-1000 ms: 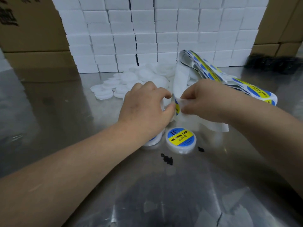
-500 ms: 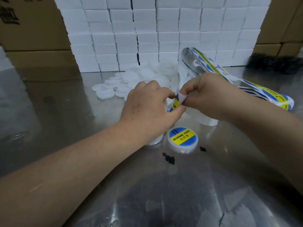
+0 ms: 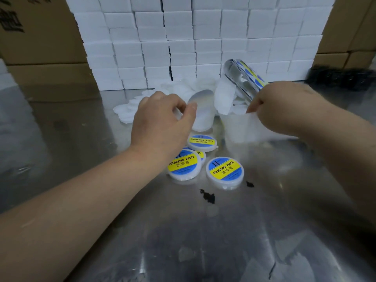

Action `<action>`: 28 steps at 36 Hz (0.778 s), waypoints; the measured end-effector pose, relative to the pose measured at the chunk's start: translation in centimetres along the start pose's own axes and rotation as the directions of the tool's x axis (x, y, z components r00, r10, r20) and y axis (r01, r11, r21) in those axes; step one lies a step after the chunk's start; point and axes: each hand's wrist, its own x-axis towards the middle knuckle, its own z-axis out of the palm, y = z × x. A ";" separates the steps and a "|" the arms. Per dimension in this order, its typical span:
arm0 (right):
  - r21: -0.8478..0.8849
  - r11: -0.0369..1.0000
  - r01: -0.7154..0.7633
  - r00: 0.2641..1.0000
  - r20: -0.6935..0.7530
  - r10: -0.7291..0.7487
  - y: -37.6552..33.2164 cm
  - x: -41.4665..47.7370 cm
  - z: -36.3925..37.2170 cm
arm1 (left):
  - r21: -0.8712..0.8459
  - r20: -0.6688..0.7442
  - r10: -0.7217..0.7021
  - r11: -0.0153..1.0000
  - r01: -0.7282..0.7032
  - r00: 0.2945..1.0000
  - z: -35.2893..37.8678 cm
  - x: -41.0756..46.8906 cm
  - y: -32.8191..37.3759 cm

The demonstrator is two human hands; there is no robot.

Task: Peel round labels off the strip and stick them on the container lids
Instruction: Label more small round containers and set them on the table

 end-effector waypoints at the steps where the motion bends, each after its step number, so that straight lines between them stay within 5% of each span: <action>1: 0.037 0.999 0.002 0.999 -0.038 -0.001 -0.1 -0.1 -0.1 | 0.005 0.005 0.003 1.000 -0.003 1.000 0.0 -0.1 0.0; 6: 0.411 0.906 0.100 0.959 -0.282 0.022 -1.6 -1.4 -0.7 | 0.000 -0.030 0.046 0.999 -0.046 0.999 0.0 -0.2 0.1; 12: 0.736 0.676 0.027 0.992 -0.103 0.073 -2.5 -1.6 0.2 | 0.020 -0.074 0.110 0.994 -0.109 0.991 0.1 -0.3 0.1; 17: 0.817 0.575 -0.040 0.990 -0.046 0.135 -2.3 -1.2 0.6 | 0.030 -0.107 0.145 0.989 -0.143 0.984 0.1 -0.3 -0.1; 28: 0.831 0.555 -0.018 0.991 -0.059 0.121 -2.0 -0.7 0.9 | 0.039 -0.085 0.105 0.994 -0.102 0.991 0.4 -0.2 0.3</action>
